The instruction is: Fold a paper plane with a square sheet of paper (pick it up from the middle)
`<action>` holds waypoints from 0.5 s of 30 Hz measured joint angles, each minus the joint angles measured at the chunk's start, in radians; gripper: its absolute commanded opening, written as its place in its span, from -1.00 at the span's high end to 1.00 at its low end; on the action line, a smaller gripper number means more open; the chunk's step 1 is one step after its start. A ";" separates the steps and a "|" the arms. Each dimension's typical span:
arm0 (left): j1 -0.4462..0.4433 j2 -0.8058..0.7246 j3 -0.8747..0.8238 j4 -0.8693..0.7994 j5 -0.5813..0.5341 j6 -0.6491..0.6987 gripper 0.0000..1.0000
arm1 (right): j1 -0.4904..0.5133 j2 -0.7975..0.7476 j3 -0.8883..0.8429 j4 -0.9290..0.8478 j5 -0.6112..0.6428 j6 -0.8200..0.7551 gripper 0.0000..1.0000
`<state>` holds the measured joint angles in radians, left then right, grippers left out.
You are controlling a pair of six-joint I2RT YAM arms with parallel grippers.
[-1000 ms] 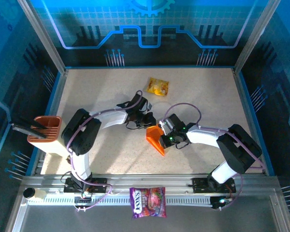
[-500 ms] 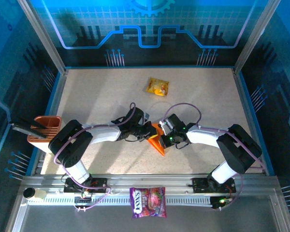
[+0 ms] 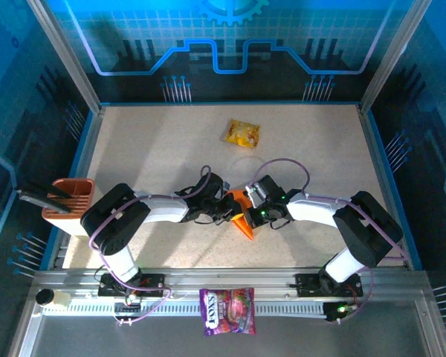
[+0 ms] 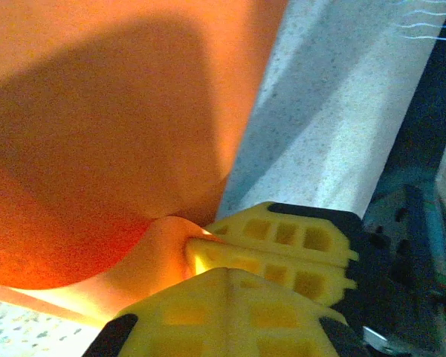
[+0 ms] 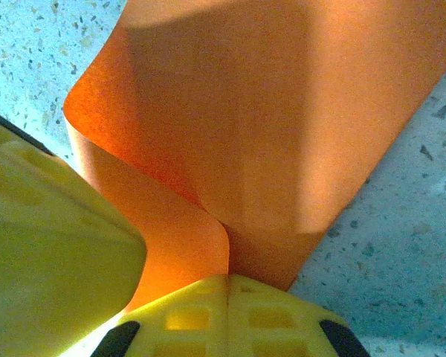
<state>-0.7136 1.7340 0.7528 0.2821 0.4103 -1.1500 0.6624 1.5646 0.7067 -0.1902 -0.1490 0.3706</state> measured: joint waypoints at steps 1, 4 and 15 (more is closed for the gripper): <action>0.000 0.005 0.000 -0.003 -0.004 0.000 0.89 | 0.000 0.000 0.000 0.000 0.000 0.000 1.00; 0.000 0.012 0.000 -0.016 -0.017 0.006 0.89 | 0.000 0.000 0.000 0.000 0.000 0.000 1.00; 0.000 0.018 -0.019 -0.068 -0.060 0.034 0.85 | 0.000 0.002 0.000 0.000 0.000 0.000 1.00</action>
<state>-0.7136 1.7523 0.7341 0.2142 0.3508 -1.1156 0.6624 1.5661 0.7067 -0.1898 -0.1493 0.3706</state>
